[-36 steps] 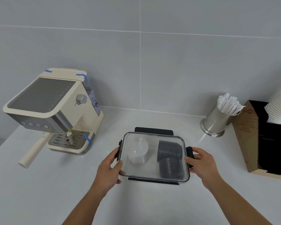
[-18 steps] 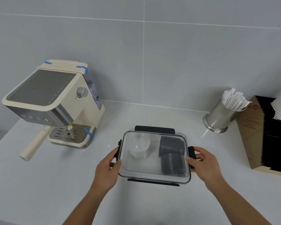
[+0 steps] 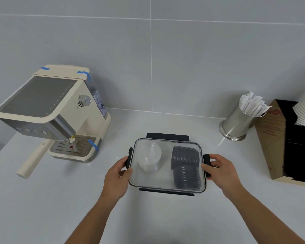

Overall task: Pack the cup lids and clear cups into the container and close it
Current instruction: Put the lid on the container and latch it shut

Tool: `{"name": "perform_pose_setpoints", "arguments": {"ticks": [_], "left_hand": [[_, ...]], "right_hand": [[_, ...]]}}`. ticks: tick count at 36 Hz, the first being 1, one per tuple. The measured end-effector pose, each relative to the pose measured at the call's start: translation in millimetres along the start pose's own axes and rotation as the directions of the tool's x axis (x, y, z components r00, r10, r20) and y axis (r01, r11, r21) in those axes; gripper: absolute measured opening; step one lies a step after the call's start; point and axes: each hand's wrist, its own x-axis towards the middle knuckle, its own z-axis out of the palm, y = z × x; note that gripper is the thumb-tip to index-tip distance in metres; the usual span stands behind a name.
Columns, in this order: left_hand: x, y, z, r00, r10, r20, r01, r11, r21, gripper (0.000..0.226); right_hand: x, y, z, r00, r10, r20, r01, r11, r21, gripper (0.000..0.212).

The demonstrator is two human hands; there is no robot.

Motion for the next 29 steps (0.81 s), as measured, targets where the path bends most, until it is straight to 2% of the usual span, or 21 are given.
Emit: {"name": "perform_pose_setpoints", "arguments": {"ticks": [9,29], "left_hand": [[2.7,0.6,-0.3,0.994,-0.095,-0.049,0.087,0.985,-0.146,0.025],[15.1,12.0,0.3,0.994,-0.104,-0.035,0.101,0.992,-0.074,0.031]], "right_hand": [[0.4,2.9,-5.4,0.998,0.054,0.015,-0.054,0.999,0.009,0.032],[11.0,-4.8,-6.8,0.991,0.12,0.067,-0.122,0.992,0.033,0.033]]}}
